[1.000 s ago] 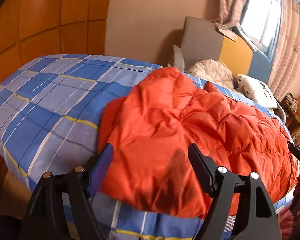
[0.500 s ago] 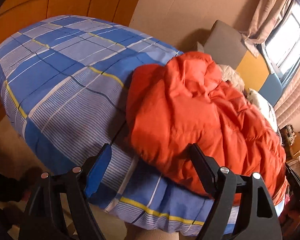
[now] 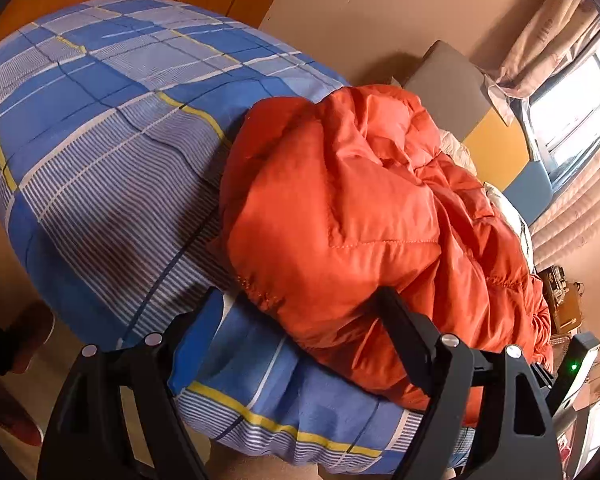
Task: Fold large clothes
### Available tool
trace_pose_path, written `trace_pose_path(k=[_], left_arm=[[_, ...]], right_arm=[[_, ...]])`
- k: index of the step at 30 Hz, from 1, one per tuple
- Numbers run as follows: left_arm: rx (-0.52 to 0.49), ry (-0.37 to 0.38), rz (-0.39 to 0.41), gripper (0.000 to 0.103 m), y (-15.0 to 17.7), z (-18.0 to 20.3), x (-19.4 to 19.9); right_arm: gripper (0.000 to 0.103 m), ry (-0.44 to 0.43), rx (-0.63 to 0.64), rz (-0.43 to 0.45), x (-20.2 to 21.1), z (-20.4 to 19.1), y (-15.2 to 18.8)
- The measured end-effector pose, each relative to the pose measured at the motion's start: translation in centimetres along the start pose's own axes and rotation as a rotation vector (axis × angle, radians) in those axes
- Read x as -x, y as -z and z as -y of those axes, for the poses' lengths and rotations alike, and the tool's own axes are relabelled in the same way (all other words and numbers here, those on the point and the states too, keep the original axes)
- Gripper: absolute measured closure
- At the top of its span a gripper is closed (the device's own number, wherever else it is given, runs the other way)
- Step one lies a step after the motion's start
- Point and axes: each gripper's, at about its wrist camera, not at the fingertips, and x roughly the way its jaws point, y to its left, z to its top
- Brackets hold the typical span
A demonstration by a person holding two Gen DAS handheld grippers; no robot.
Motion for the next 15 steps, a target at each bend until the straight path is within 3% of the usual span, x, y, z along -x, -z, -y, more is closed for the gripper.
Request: trace_pose_path(k=[5, 8, 15], left_arm=[[0.018, 0.071, 0.008, 0.023, 0.0, 0.1, 0.0], [0.006, 0.078, 0.011, 0.022, 0.1, 0.2, -0.1], [-0.009, 0.074, 0.009, 0.016, -0.7, 0.4, -1.7]], right_arm=[[0.102, 0.062, 0.047, 0.005, 0.6, -0.9, 0.1], [0.102, 0.055, 0.012, 0.015, 1.2, -0.2, 0.2], [0.102, 0.065, 0.071, -0.028, -0.4, -1.1, 0.3]])
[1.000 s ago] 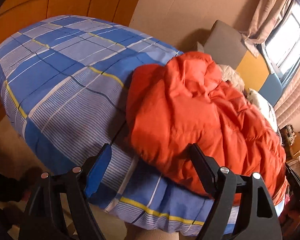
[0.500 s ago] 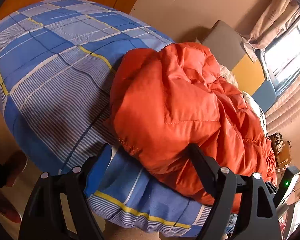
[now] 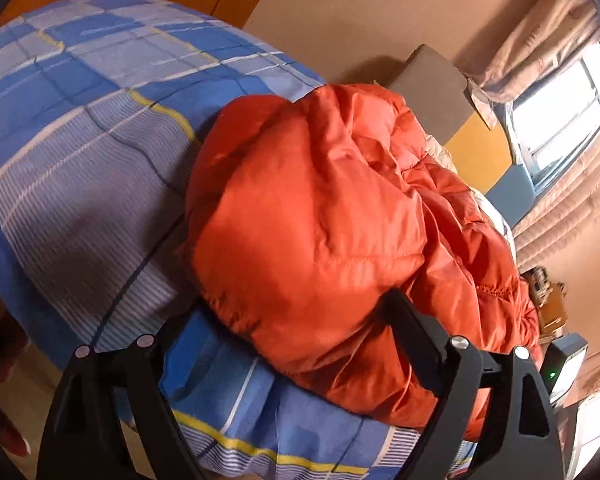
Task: Fold large clothes
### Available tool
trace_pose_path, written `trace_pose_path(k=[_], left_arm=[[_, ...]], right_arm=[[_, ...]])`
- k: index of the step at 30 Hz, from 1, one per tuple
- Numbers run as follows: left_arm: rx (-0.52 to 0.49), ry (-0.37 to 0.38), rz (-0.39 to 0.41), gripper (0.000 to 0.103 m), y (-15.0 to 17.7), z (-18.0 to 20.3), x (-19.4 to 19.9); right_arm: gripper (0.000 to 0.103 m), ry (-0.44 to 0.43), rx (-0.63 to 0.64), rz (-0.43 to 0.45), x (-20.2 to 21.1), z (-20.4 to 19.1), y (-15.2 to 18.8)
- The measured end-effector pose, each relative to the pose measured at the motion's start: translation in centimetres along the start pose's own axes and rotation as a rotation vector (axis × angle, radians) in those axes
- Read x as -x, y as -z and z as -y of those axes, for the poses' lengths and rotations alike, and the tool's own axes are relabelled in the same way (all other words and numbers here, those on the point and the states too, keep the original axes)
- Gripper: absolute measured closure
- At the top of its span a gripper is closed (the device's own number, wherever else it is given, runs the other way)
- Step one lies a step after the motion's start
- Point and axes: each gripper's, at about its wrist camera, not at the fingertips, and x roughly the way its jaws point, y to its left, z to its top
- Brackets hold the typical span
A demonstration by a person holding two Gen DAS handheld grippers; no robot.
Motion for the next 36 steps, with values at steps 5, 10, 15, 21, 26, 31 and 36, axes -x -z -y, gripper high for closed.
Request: trace_pose_path(k=[5, 10, 15, 21, 26, 31, 36], left_arm=[[0.022, 0.028, -0.001, 0.017, 0.1, -0.3, 0.1], [0.034, 0.065, -0.001, 0.018, -0.3, -0.4, -0.3], [0.049, 0.075, 0.017, 0.020, -0.5, -0.1, -0.3], [0.027, 0.045, 0.032, 0.024, -0.6, 0.6, -0.4], [0.026, 0.056, 0.044, 0.029, -0.9, 0.8, -0.6], [0.023, 0.083, 0.049, 0.048, -0.8, 0.8, -0.7], [-0.010, 0.074, 0.083, 0.070, -0.9, 1.5, 0.1]], right_arm=[[0.102, 0.021, 0.031, -0.029, 0.1, -0.4, -0.3], [0.102, 0.017, 0.045, -0.048, -0.5, -0.7, -0.6], [0.102, 0.011, 0.041, -0.048, -0.4, -0.7, -0.4], [0.102, 0.056, 0.077, -0.062, -0.7, -1.2, -1.0], [0.102, 0.100, 0.125, -0.091, -0.8, -2.1, -1.3], [0.102, 0.095, 0.124, -0.093, -0.8, -1.9, -1.2], [0.102, 0.096, 0.117, -0.100, -0.9, -2.0, -1.3]])
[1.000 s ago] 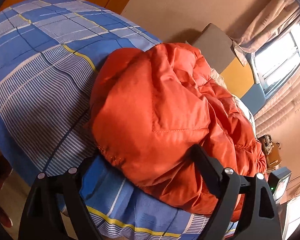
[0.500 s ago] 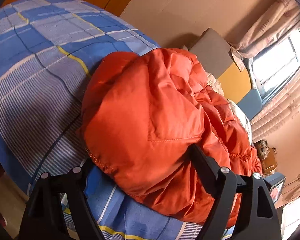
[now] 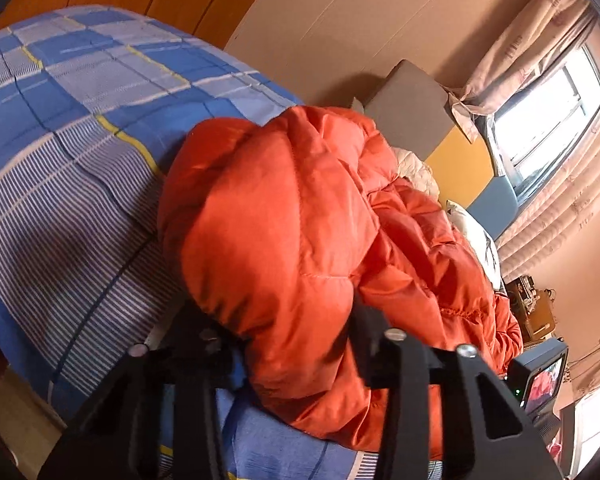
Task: Fold large clothes
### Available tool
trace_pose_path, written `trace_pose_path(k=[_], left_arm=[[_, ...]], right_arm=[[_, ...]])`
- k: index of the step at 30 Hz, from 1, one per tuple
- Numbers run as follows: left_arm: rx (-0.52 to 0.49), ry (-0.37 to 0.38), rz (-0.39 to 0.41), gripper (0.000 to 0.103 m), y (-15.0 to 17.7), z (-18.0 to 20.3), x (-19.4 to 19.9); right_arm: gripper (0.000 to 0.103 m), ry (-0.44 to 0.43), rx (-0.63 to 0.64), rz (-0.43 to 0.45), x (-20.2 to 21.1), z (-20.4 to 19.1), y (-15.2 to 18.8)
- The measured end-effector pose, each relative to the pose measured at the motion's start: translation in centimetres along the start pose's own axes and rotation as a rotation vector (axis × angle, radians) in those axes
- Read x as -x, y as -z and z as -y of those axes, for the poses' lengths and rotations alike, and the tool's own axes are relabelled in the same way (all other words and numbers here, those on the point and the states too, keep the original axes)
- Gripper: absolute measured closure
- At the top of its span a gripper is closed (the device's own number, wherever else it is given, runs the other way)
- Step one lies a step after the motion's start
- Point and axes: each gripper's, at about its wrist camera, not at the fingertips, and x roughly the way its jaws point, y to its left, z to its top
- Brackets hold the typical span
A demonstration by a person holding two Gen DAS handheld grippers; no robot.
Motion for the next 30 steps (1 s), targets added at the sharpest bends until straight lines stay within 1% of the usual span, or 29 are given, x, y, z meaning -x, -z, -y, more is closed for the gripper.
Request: trace_pose_path(k=[2, 5, 11, 17, 20, 23, 30], left_arm=[[-0.017, -0.009, 0.016, 0.077, 0.0, 0.4, 0.3], [-0.029, -0.012, 0.036, 0.080, 0.2, 0.8, 0.7], [-0.039, -0.027, 0.051, 0.084, 0.0, 1.5, 1.3], [-0.095, -0.029, 0.096, 0.086, -0.4, 3.5, 2.5], [-0.114, -0.012, 0.119, 0.087, -0.8, 4.5, 3.3], [-0.151, -0.011, 0.138, 0.087, -1.0, 5.9, 4.0], [-0.245, 0.028, 0.173, 0.088, -1.5, 9.7, 5.7]], right_arm=[[0.102, 0.002, 0.008, -0.002, 0.0, 0.1, -0.1], [0.102, -0.003, 0.009, -0.003, 0.0, 0.2, -0.2], [0.102, -0.002, 0.013, -0.005, -0.2, 0.1, -0.1], [0.102, 0.009, 0.011, -0.004, -0.2, -0.2, -0.2], [0.102, 0.007, 0.007, -0.003, -0.3, -0.2, -0.2], [0.102, 0.005, 0.007, -0.004, -0.3, -0.1, -0.2], [0.102, 0.006, 0.000, -0.007, -0.4, 0.0, -0.2]])
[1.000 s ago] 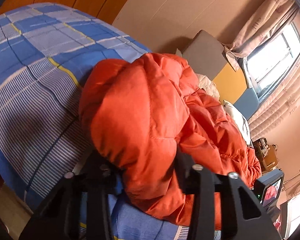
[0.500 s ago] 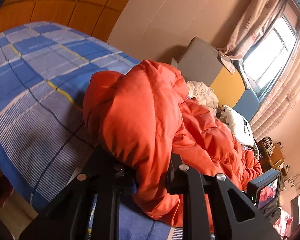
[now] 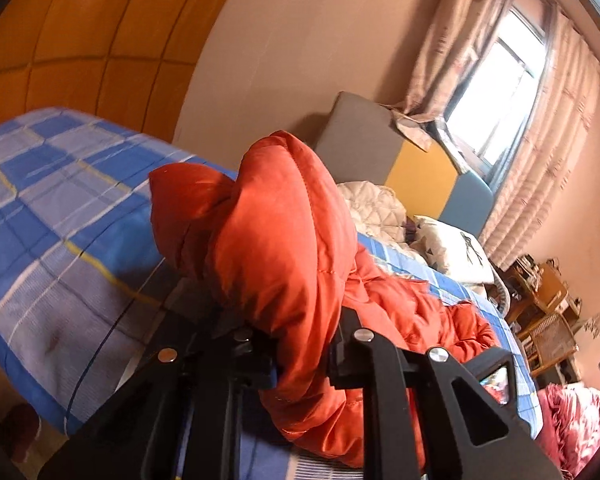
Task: Fold large clothes
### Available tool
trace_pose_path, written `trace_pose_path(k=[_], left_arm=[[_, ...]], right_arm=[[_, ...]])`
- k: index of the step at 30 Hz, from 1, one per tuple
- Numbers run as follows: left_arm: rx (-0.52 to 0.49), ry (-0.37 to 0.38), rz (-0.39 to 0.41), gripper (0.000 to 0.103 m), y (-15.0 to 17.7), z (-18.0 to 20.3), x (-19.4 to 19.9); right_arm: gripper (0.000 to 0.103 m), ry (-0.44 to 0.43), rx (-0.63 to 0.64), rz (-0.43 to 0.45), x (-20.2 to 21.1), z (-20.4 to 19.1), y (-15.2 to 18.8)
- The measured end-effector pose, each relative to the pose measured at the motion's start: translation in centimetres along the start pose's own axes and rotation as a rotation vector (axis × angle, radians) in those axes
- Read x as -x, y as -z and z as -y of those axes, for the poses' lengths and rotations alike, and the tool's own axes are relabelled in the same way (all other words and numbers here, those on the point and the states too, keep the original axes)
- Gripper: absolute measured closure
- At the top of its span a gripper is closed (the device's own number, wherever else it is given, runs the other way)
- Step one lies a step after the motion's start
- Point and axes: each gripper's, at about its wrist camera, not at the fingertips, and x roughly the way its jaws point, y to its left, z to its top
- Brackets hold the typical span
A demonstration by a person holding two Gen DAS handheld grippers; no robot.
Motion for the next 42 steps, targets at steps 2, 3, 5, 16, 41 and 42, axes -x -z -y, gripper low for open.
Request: trace_pose_path(k=[2, 3, 5, 16, 41, 42], left_arm=[[-0.022, 0.013, 0.000, 0.088, -0.6, 1.1, 0.1], [-0.037, 0.019, 0.002, 0.088, -0.7, 1.8, 0.2], [-0.068, 0.026, 0.001, 0.088, -1.0, 3.1, 0.4], [-0.258, 0.017, 0.003, 0.088, -1.4, 8.6, 1.3], [-0.676, -0.069, 0.063, 0.087, 3.0, 16.3, 1.0], [-0.702, -0.074, 0.064, 0.087, 3.5, 16.9, 0.9]], right_arm=[[0.102, 0.001, -0.001, -0.002, -0.1, 0.1, 0.0], [0.102, 0.005, 0.001, -0.003, -0.1, 0.0, 0.0], [0.102, 0.017, 0.013, 0.002, -0.2, -0.2, 0.0], [0.102, 0.039, 0.031, 0.012, -0.2, -0.7, 0.1], [0.102, -0.048, -0.330, 0.014, 4.2, 11.0, 6.6], [0.102, -0.075, -0.379, 0.001, 3.9, 12.0, 7.2]])
